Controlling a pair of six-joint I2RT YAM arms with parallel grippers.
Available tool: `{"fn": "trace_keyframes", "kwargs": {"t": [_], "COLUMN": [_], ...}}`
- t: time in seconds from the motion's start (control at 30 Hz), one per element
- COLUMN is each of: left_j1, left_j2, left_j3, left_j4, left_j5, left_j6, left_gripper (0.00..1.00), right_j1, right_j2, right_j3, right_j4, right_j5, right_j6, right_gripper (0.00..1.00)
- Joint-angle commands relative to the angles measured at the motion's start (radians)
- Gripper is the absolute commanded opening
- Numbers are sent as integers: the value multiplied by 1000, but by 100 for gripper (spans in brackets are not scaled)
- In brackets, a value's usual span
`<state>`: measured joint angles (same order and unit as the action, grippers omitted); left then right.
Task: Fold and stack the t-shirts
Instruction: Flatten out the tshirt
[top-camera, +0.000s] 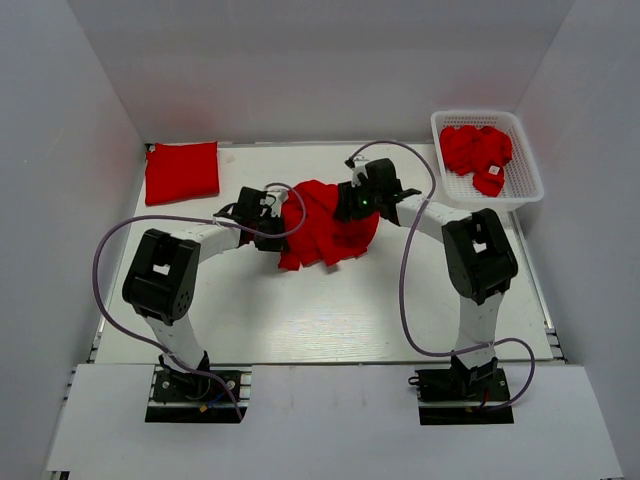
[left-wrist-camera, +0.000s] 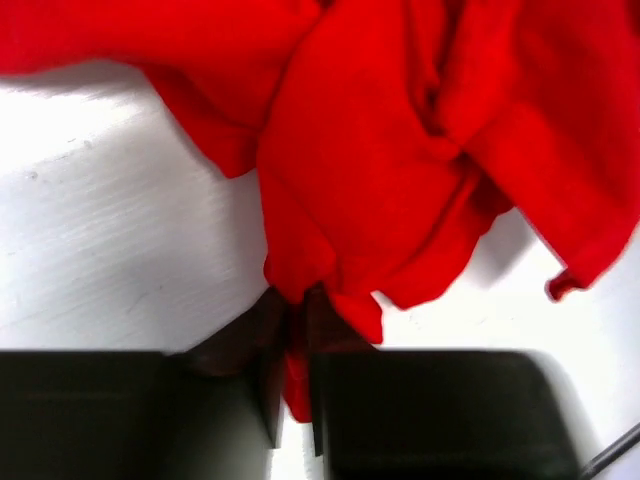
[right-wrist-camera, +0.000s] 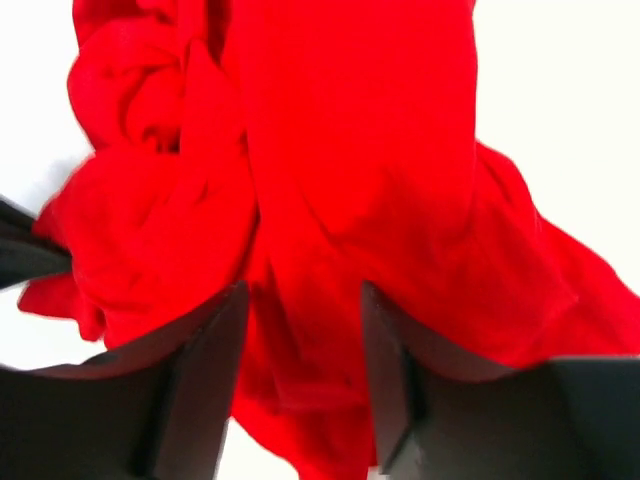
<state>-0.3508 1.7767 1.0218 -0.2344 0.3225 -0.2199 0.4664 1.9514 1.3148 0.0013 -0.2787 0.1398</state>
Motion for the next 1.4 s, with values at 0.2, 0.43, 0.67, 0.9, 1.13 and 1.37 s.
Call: {"fn": "trace_keyframes", "kwargs": {"t": [0.2, 0.43, 0.67, 0.9, 1.13, 1.37], "left_j1": [7, 7, 7, 7, 7, -2], "left_j2": [-115, -293, -427, -554, -658, -810], "left_j3": [37, 37, 46, 107, 178, 242], "left_j4": [67, 87, 87, 53, 75, 93], "left_j5": [21, -157, -359, -672, -634, -524], "left_j6": [11, 2, 2, 28, 76, 148], "left_gripper": [0, 0, 0, 0, 0, 0], "right_j1": [-3, -26, -69, -120, -121, -115], "right_j2": [44, -143, -339, -492, -755, -925], "right_j3": [107, -23, -94, -133, -176, -175], "right_j4": [51, 237, 295, 313, 397, 396], "right_j5": [-91, 50, 226, 366, 291, 126], "right_j6": [11, -12, -40, -95, -200, -252], "right_gripper": [0, 0, 0, 0, 0, 0]}}
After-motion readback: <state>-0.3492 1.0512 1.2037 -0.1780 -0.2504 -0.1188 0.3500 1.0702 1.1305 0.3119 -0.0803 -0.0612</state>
